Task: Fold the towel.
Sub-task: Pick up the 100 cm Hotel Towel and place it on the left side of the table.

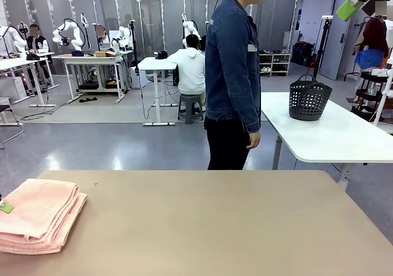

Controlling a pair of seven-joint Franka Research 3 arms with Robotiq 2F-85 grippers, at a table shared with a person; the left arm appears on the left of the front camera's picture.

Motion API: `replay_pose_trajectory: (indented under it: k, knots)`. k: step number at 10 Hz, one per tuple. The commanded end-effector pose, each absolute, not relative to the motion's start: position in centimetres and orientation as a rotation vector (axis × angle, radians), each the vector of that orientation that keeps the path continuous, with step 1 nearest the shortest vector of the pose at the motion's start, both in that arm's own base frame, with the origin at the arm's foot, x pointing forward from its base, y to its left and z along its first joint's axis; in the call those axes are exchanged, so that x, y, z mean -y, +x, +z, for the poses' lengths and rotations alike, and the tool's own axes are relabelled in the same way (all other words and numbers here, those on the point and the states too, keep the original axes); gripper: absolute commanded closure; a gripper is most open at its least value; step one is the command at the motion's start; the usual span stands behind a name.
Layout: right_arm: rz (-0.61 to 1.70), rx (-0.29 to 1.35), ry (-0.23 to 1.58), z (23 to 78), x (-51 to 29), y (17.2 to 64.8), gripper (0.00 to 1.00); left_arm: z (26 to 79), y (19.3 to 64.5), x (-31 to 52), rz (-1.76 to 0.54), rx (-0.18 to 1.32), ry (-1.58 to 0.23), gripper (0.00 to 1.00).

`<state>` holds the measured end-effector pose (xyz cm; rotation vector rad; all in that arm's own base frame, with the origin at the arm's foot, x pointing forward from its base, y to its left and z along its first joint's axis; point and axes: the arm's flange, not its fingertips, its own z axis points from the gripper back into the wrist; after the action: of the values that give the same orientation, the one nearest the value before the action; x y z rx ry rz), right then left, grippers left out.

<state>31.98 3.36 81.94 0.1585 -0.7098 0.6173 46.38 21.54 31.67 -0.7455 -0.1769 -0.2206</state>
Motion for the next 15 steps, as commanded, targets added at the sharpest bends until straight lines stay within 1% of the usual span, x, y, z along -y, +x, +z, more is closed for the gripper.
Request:
replay_pose_trajectory:
  k: [1, 2, 3, 5, 6, 7, 10, 11, 15]
  knots:
    - [0.626, 0.702, 0.152, 82.0, -3.2, 32.0, 0.00, 32.0, 46.5, -22.2, -0.264, 0.188, -0.729, 0.37]
    - [0.626, 0.702, 0.152, 82.0, -3.2, 32.0, 0.00, 32.6, 46.3, -22.4, -0.257, 0.207, -0.736, 0.28]
    - [0.626, 0.702, 0.152, 82.0, -3.2, 32.0, 0.00, 32.9, 46.0, -22.5, -0.257, 0.214, -0.734, 0.00]
    - [0.626, 0.702, 0.152, 82.0, -3.2, 32.0, 0.00, 33.9, 45.6, -22.8, -0.246, 0.236, -0.682, 0.00]
    - [0.626, 0.702, 0.152, 82.0, -3.2, 32.0, 0.00, 34.9, 45.2, -22.9, -0.245, 0.266, -0.627, 0.07]
    - [0.626, 0.702, 0.152, 82.0, -3.2, 32.0, 0.00, 36.1, 44.6, -22.9, -0.261, 0.306, -0.603, 0.00]
    - [0.626, 0.702, 0.152, 82.0, -3.2, 32.0, 0.00, 38.8, 43.4, -21.1, -0.252, 0.384, -0.604, 0.00]
    - [0.626, 0.702, 0.152, 82.0, -3.2, 32.0, 0.00, 38.2, 45.2, -23.0, -0.255, 0.331, -0.630, 0.00]
    - [0.626, 0.702, 0.152, 82.0, -3.2, 32.0, 0.00, 38.2, 45.2, -23.0, -0.255, 0.331, -0.630, 0.00]
